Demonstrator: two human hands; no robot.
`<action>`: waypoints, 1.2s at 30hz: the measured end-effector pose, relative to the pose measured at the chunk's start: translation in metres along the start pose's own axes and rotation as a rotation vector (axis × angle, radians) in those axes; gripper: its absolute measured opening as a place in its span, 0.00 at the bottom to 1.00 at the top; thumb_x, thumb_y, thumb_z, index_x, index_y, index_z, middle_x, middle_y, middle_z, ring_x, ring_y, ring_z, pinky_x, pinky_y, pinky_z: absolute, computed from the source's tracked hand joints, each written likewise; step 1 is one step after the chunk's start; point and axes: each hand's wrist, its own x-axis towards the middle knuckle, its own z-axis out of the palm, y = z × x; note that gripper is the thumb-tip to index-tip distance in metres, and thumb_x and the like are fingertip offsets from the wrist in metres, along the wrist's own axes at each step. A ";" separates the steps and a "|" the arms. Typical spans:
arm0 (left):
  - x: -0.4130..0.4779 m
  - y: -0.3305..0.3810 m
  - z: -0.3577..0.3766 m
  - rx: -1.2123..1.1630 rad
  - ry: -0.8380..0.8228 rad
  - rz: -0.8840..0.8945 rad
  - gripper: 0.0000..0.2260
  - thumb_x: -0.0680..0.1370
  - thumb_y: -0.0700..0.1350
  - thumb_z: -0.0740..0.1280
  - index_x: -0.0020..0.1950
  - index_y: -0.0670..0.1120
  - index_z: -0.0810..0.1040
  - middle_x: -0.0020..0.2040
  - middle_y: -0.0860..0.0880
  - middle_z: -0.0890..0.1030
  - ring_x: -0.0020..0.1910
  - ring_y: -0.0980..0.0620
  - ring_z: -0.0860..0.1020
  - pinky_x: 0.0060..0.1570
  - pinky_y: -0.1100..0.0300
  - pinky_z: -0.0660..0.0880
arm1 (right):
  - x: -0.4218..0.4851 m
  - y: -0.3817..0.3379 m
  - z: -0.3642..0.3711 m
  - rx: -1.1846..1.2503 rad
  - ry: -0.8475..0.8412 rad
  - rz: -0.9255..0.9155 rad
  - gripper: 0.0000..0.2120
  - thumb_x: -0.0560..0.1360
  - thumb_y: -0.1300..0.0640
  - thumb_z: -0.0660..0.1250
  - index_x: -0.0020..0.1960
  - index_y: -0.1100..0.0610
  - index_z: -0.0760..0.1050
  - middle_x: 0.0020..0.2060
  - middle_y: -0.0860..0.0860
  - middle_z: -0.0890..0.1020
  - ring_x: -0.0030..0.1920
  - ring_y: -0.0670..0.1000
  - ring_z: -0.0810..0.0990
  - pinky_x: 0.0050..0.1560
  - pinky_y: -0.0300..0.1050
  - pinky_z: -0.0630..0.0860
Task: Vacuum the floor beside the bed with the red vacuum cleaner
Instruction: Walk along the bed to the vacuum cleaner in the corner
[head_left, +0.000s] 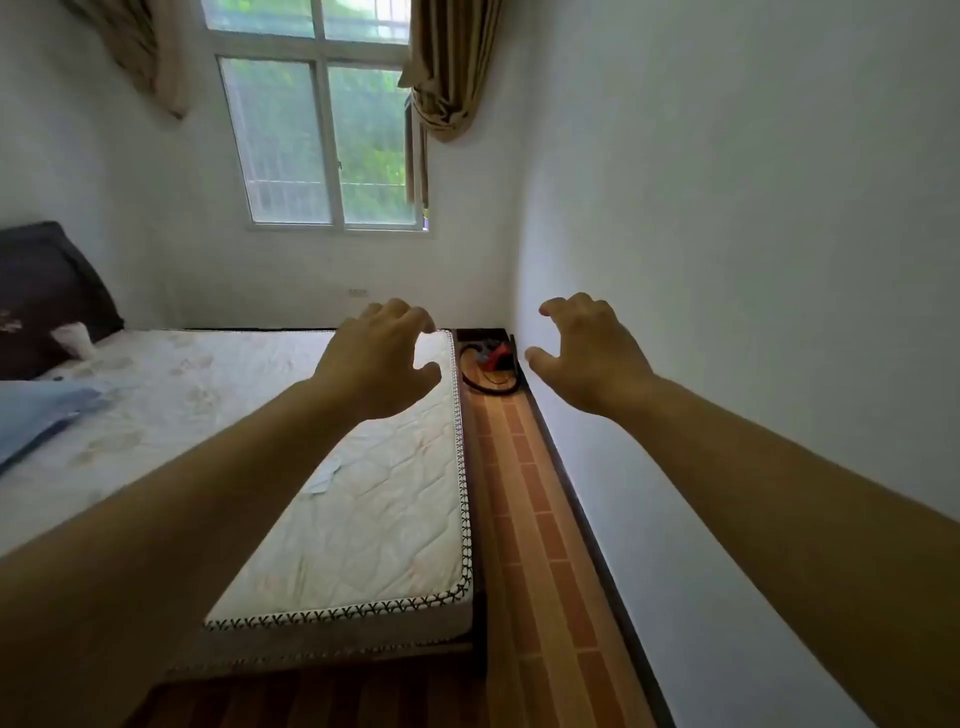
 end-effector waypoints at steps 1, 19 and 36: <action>0.005 0.002 0.008 -0.005 -0.019 0.007 0.22 0.77 0.54 0.69 0.68 0.48 0.74 0.69 0.46 0.75 0.66 0.43 0.73 0.63 0.47 0.70 | 0.003 0.005 0.003 0.003 -0.002 0.012 0.25 0.77 0.47 0.65 0.70 0.56 0.70 0.63 0.56 0.75 0.64 0.57 0.72 0.60 0.53 0.74; 0.129 0.118 0.176 -0.057 -0.128 -0.138 0.17 0.80 0.54 0.63 0.66 0.48 0.74 0.65 0.47 0.77 0.62 0.46 0.75 0.59 0.50 0.72 | 0.074 0.192 0.093 0.145 -0.093 0.107 0.28 0.77 0.39 0.63 0.72 0.52 0.69 0.66 0.53 0.75 0.66 0.54 0.73 0.63 0.50 0.74; 0.267 0.079 0.301 -0.072 -0.156 -0.175 0.17 0.79 0.53 0.65 0.66 0.49 0.75 0.65 0.49 0.77 0.63 0.47 0.75 0.60 0.52 0.71 | 0.218 0.286 0.190 -0.003 -0.200 0.028 0.28 0.79 0.40 0.62 0.75 0.50 0.65 0.70 0.51 0.72 0.69 0.54 0.72 0.67 0.50 0.71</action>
